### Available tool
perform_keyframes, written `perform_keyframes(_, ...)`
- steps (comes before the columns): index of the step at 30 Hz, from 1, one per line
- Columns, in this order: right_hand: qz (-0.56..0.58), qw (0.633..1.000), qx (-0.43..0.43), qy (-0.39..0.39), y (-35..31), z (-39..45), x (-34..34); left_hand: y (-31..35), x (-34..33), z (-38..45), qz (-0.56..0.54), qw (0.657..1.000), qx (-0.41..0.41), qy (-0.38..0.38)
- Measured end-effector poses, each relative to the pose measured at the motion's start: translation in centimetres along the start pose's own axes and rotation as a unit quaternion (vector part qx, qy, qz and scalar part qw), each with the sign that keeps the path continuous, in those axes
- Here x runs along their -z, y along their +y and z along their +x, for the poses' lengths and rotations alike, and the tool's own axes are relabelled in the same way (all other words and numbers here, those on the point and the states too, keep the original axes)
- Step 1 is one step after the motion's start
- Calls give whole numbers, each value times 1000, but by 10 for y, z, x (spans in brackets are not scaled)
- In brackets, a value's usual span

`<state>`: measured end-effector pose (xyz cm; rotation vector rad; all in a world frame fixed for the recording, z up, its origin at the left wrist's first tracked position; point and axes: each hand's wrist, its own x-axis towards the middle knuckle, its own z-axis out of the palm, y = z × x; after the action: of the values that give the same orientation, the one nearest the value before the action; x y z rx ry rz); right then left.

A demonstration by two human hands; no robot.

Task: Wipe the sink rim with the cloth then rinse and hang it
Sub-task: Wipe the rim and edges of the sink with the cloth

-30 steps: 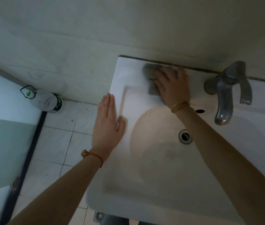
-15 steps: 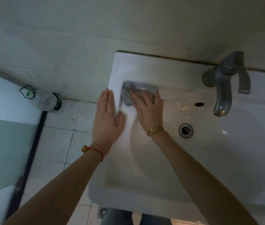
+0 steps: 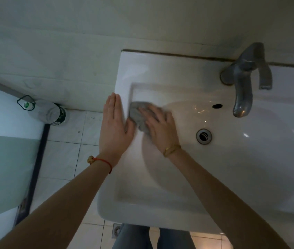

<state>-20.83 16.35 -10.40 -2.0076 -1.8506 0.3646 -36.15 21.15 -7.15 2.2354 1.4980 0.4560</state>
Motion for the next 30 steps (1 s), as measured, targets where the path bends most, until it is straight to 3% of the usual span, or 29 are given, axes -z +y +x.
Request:
perform_keyframes(4,-18,990,-141,25,6,25,3,0,1,-1,4,1000,3,1)
perform_keyframes(9,65,996,-52,-18,-36,-43,-13,1,2,-1,3,1000,4,-6)
perform_keyframes(12,86,990,-108,-29,-33,-66,-12,3,3,-1,1,1000,0,-6)
perform_keyframes(16,264,899,-350,4,-31,-46,-5,3,4,-2,4,1000,-2,-7)
perform_keyframes(22,362,808,-439,156,-42,19,-4,3,3,-2,7,1000,-3,-8)
perform_keyframes(25,390,788,-463,111,-43,-4,-12,3,4,-1,3,1000,0,-8)
perform_keyframes(28,393,813,-430,9,-38,-33,-13,4,4,-1,5,1000,-2,-5)
perform_keyframes(30,406,825,-393,-16,-38,-50,-12,4,3,-1,3,1000,-2,-3)
